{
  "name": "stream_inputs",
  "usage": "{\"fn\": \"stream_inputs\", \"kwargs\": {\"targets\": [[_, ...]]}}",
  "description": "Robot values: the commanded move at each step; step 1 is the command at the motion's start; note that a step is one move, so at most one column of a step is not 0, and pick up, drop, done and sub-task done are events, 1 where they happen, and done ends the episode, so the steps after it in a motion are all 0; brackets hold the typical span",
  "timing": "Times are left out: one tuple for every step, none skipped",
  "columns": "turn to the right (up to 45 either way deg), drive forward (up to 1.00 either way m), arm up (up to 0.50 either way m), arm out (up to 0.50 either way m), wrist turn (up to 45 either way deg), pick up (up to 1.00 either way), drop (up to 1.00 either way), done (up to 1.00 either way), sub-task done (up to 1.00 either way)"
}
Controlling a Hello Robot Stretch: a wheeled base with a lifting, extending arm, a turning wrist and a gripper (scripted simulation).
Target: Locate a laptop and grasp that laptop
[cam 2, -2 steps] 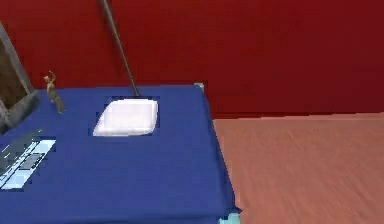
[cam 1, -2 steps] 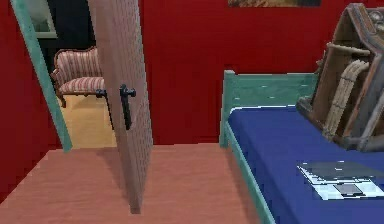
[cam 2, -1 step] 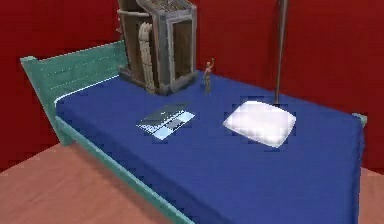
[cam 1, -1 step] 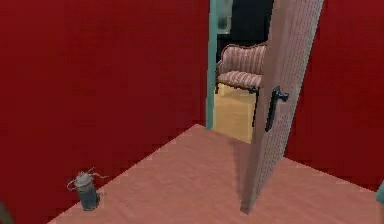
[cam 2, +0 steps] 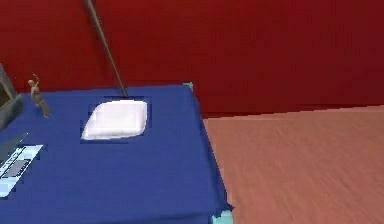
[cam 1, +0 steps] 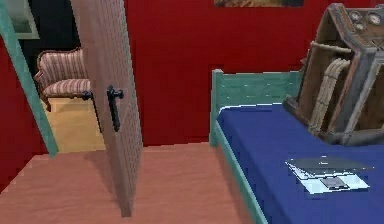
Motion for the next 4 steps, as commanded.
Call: {"fn": "stream_inputs", "kwargs": {"targets": [[9.0,0.00,0.00,0.00,0.0,0.00,0.00,0.00,0.00],[0.0,0.65,0.00,0.00,0.0,0.00,0.00,0.00,0.00],[-30.0,0.00,0.00,0.00,0.0,0.00,0.00,0.00,0.00],[0.0,0.00,0.50,0.00,0.0,0.00,0.00,0.00,0.00]]}}
